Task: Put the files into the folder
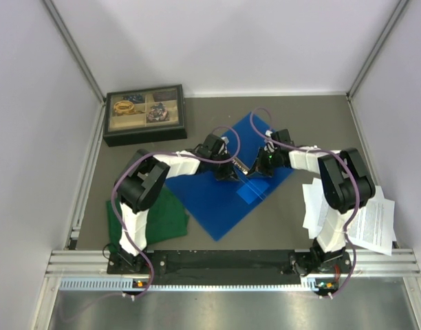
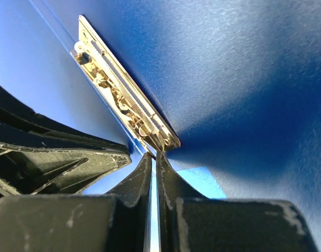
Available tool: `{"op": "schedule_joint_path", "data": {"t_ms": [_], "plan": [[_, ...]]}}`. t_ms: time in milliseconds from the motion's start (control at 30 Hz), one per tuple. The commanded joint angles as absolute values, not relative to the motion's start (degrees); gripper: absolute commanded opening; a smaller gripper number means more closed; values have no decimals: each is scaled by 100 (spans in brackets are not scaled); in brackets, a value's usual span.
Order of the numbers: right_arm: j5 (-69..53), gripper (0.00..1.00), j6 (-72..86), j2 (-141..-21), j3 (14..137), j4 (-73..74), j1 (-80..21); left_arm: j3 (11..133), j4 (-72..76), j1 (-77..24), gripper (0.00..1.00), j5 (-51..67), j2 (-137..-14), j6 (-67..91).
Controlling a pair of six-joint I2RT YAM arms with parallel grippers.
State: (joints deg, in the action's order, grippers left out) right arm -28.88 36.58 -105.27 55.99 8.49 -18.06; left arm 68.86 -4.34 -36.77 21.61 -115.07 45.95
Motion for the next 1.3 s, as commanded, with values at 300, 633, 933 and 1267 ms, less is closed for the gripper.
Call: {"op": "schedule_joint_path", "data": {"t_ms": [300,633,933,1267], "plan": [[-1037,0,3243,-11231,6328,2399,-1907,6047,-676,-3384,15,1758,-11593,4333],[-1530,0,3401,-10899,6521,2135,-1925,5933,-562,-3384,14,1960,-11637,4113],[-1275,0,3322,-11135,6636,2118,-1916,5766,-325,-3287,18,2171,-11672,4148],[-606,0,3191,-11189,6899,2408,-1925,5739,-290,-3278,20,2153,-11654,4140]]}}
